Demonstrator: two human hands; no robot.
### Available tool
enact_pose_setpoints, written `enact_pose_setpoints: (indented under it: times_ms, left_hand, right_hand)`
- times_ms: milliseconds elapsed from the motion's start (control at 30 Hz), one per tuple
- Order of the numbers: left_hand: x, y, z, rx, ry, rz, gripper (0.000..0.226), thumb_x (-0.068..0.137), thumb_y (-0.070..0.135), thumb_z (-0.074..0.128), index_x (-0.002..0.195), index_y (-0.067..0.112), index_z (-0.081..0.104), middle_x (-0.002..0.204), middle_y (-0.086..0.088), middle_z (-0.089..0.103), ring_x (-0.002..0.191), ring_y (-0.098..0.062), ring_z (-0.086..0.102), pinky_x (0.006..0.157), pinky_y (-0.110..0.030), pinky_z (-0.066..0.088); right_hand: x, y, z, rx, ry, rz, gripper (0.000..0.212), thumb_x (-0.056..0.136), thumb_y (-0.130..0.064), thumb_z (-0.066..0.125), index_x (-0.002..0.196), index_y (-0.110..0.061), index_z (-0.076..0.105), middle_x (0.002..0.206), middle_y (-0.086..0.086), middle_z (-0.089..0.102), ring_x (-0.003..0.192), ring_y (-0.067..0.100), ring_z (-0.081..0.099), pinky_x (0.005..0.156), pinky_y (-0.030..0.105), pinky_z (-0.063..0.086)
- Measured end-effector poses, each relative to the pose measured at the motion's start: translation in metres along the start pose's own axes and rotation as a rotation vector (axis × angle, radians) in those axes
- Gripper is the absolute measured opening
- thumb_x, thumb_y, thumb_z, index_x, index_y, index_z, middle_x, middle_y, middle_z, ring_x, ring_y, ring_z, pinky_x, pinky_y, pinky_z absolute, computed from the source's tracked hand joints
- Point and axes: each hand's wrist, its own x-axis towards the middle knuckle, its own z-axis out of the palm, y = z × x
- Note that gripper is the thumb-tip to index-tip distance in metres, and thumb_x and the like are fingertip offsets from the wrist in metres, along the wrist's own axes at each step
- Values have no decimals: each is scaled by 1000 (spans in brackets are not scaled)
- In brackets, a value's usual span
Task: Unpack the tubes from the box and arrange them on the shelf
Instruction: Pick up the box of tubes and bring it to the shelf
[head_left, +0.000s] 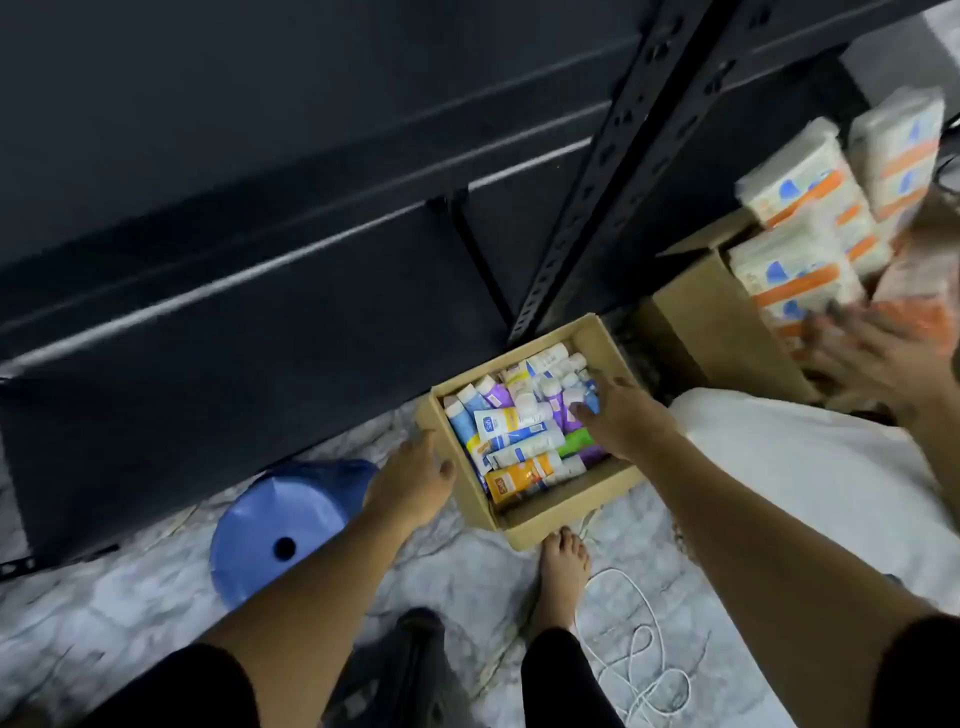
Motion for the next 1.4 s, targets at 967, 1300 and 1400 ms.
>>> enact_pose_setpoints:
  times_ms: [967, 1300, 1400]
  left_hand:
    - [134, 16, 146, -825, 253, -358, 141, 29, 101, -20, 148, 44, 31, 119, -2, 69, 94, -18, 70, 77, -33, 52]
    - [123, 23, 138, -611, 343, -280, 71, 100, 53, 34, 151, 45, -14, 102, -6, 67, 75, -11, 60, 70, -35, 50]
    - [123, 16, 140, -551, 380, -242, 76, 103, 27, 42, 151, 43, -15, 90, 1, 59, 63, -2, 49, 63, -30, 44]
  right_hand:
    - [170, 109, 79, 70, 237, -70, 66, 94, -21, 60, 150, -24, 27, 136, 16, 53, 117, 40, 57, 91, 48, 50]
    - [174, 103, 84, -53, 325, -13, 48, 96, -15, 52, 136, -30, 30, 111, 19, 65, 99, 40, 65, 78, 46, 55]
    - [167, 101, 83, -43, 354, -25, 43, 97, -16, 50, 136, -27, 37, 114, 19, 64, 102, 40, 64, 80, 46, 55]
